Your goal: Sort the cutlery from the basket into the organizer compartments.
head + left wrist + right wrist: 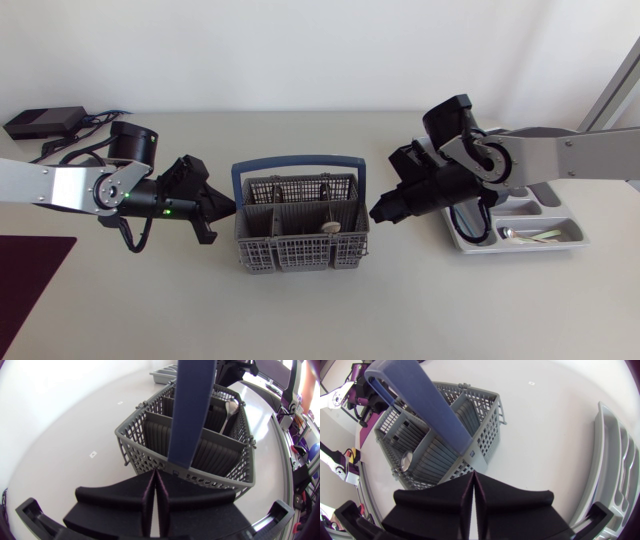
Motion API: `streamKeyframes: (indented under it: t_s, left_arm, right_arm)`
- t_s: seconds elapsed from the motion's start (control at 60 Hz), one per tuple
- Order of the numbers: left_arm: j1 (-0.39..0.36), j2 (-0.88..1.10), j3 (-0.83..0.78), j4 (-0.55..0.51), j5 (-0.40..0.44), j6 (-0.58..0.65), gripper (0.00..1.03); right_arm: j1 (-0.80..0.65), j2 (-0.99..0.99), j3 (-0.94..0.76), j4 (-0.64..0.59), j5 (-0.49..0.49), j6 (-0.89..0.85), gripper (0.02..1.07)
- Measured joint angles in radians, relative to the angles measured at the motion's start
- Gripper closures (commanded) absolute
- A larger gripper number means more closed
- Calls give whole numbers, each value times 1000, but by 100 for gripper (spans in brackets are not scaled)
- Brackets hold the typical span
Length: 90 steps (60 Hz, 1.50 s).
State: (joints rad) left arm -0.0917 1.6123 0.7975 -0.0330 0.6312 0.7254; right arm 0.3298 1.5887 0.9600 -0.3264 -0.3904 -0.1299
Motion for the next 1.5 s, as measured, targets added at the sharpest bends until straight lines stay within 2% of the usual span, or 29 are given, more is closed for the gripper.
streamKeyframes:
  t_s: [0.167, 0.217, 0.35, 0.55, 0.567, 0.633, 0.85, 0.967, 1.5]
  left_arm:
    - [20, -83, -40, -19, 0, 0, 98]
    - [24, -117, -54, -31, 0, 0, 96]
    - [25, -203, -84, -84, 0, 0, 92]
    - [-20, -308, -111, -137, -3, -1, 91]
    - [-29, -319, -113, -143, -5, -5, 91]
    - [-52, -341, -118, -153, -8, -18, 91]
    - [-108, -397, -127, -179, -17, -36, 90]
    - [-132, -411, -131, -180, -28, -45, 90]
    - [-159, -428, -131, -195, -43, -46, 90]
  right_arm:
    - [-35, -90, -18, -21, 2, 0, 101]
    - [-47, -131, -26, -35, -2, 0, 95]
    - [-60, -225, -33, -89, -36, 0, 94]
    - [-63, -314, -31, -182, -107, 11, 86]
    - [-63, -315, -26, -197, -113, 17, 82]
    - [-56, -315, -14, -224, -122, 35, 76]
    - [5, -277, 26, -248, -140, 124, 70]
    - [31, -230, 40, -251, -147, 160, 70]
    - [108, -105, 101, -251, -137, 315, 67]
